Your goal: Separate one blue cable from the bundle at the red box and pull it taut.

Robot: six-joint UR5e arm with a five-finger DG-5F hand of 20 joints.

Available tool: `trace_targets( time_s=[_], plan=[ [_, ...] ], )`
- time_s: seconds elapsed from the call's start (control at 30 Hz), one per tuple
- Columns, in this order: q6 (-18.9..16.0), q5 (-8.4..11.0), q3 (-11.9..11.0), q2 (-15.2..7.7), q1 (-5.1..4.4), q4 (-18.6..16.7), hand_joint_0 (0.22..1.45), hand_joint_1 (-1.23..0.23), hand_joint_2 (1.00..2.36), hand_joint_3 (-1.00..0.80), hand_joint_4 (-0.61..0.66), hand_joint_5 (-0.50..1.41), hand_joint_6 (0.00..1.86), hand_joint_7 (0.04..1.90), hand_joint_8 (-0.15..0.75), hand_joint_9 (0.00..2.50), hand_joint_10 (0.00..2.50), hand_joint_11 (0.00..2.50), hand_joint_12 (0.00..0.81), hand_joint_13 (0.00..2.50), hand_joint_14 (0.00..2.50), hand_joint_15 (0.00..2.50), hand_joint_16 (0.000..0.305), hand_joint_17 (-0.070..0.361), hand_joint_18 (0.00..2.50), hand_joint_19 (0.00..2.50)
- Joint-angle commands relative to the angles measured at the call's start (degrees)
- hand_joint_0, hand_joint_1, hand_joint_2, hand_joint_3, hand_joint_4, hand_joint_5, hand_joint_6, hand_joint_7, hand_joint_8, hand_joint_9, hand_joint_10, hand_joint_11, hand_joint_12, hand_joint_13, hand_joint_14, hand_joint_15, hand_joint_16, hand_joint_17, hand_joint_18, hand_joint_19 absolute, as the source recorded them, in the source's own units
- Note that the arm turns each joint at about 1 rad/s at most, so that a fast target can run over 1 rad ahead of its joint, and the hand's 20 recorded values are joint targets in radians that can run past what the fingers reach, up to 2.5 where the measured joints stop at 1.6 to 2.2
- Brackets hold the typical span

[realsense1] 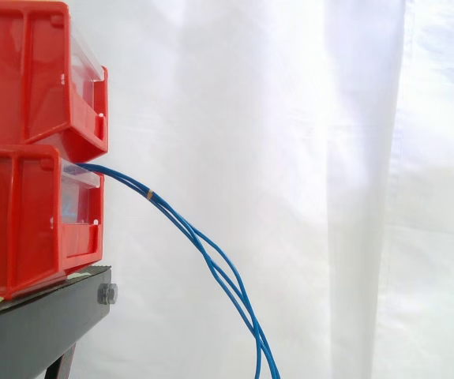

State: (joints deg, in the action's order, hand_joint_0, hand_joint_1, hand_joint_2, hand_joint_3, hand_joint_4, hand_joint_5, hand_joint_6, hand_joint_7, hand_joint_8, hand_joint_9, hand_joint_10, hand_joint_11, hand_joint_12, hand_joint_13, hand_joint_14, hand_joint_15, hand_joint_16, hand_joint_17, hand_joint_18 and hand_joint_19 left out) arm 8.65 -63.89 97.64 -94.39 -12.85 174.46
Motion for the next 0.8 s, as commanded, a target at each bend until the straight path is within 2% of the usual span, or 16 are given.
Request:
trace_targets(
  time_s=[0.0,0.43,0.77],
  plan=[
    [0.0,0.00,0.0,0.0,0.02,-0.1,0.51,-0.53,1.00,-0.50,0.28,-0.22,0.50,0.87,0.351,0.60,0.01,0.39,0.470,0.67,0.02,0.39,0.069,0.156,0.78,0.97],
    [0.1,0.00,0.0,0.0,-0.07,0.0,0.52,-0.56,1.00,-0.50,0.25,-0.20,0.50,0.85,0.317,0.65,0.01,0.39,0.420,0.66,0.02,0.39,0.063,0.141,0.73,0.96],
    [0.0,0.00,0.0,0.0,-0.07,0.0,0.52,-0.60,1.00,-0.50,0.27,-0.20,0.50,0.85,0.314,0.67,0.02,0.42,0.420,0.69,0.02,0.40,0.064,0.143,0.71,0.94]
  ],
)
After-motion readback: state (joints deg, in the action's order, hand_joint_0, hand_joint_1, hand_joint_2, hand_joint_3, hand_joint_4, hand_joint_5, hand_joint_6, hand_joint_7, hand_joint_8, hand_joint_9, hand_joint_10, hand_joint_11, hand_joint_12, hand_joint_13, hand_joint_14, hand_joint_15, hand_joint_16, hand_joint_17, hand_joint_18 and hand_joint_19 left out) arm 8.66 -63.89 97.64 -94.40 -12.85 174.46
